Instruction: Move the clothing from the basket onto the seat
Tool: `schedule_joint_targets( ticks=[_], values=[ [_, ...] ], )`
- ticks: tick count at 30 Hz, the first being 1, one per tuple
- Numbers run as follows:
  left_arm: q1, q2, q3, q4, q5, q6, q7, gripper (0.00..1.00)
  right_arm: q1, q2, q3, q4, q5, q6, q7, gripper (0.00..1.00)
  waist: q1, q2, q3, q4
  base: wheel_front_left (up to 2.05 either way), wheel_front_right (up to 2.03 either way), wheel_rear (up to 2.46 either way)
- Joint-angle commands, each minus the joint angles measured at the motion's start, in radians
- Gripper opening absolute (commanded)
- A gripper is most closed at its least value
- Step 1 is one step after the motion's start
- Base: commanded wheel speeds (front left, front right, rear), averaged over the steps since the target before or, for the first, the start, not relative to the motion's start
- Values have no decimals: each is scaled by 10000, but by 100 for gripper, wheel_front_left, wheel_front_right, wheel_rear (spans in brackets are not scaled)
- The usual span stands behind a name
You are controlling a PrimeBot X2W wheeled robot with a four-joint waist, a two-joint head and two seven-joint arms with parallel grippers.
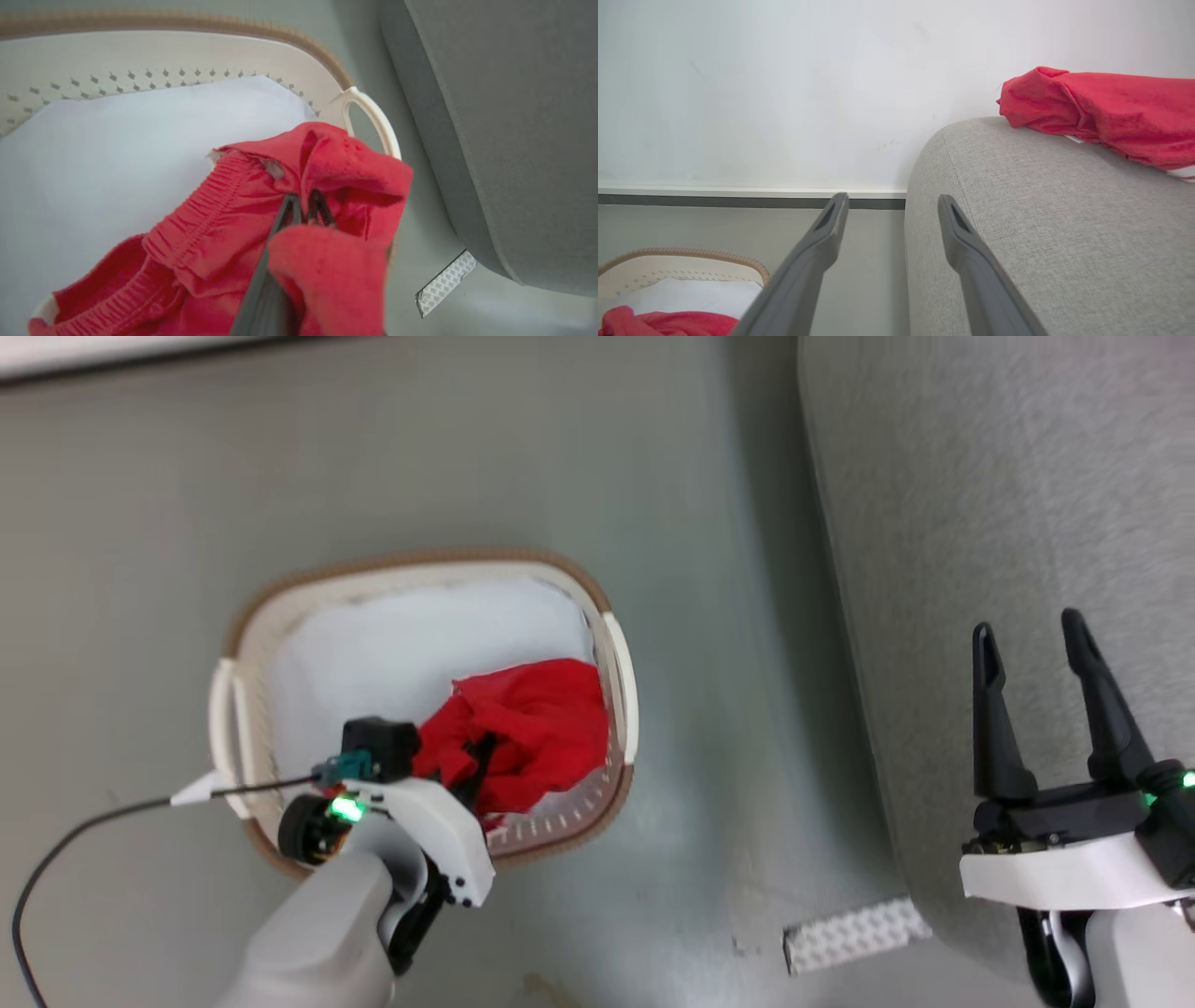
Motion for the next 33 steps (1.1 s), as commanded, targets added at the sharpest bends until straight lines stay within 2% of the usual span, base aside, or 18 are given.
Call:
schedule_joint_targets(
  ticks=[1,8,12,17,21,29,33],
  values=[
    [329,145,-26,-233,-329,3,-153,0,210,-20,47,165,56,-22,-2,100,1,0,-1278,276,0,0,0],
    [1368,367,64,-1290,-899,3,-442,0,830,-19,156,721,163,-22,-2,100,1,0,-3458,480,0,0,0],
    [2062,551,332,-2170,-967,252,-506,0,1320,-19,382,1011,225,-22,-2,100,1,0,-4698,520,0,0,0],
    [3008,911,667,-3825,-859,939,-506,0,2013,-19,808,1366,39,-22,-2,100,1,0,-6043,577,0,0,0],
    [3693,1389,734,-5444,-714,1535,-391,0,2344,-22,1503,1519,-204,-22,-1,100,1,0,-6608,703,0,0,0],
    [4758,2437,978,-8477,-668,2644,366,0,2372,-22,2448,1603,-318,-22,-2,100,1,0,-7200,950,0,0,0],
    [5039,2735,1015,-9456,-625,2995,662,0,2109,-22,3036,1481,-482,-22,-2,100,1,0,-7262,1055,0,0,0]
  ],
)
